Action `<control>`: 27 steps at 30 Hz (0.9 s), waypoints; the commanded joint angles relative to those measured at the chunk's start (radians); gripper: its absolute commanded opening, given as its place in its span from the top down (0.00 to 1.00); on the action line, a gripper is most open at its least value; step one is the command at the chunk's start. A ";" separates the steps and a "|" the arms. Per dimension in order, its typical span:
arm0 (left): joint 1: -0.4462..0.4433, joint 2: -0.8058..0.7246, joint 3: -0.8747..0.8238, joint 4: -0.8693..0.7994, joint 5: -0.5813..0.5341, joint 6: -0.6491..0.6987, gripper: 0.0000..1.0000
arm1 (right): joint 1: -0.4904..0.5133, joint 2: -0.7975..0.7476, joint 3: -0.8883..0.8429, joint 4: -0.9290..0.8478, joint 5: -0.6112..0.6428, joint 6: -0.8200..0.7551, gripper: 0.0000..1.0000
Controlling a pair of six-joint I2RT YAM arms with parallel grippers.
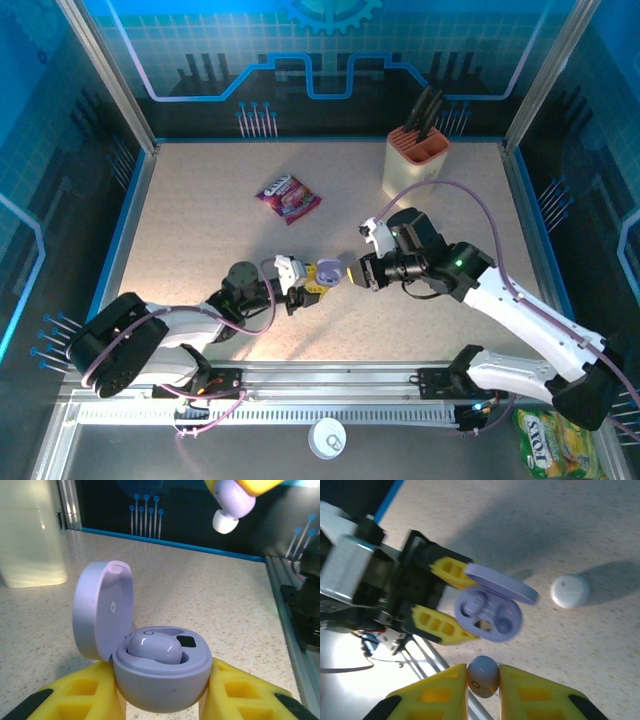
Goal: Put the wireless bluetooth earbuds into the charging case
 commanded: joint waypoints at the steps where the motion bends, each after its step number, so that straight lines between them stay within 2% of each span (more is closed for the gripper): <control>1: -0.021 0.032 0.029 0.122 0.084 -0.008 0.67 | -0.012 0.014 -0.011 0.081 -0.124 0.005 0.80; 5: -0.031 0.081 0.032 0.243 0.103 -0.062 0.70 | -0.017 0.034 -0.021 0.082 -0.130 0.005 0.80; 11: -0.032 0.122 0.031 0.331 0.112 -0.092 0.71 | -0.037 0.035 -0.052 0.086 -0.137 0.010 0.80; 27: -0.033 0.139 0.037 0.349 0.097 -0.099 0.71 | -0.066 0.051 -0.091 0.132 -0.190 0.025 0.80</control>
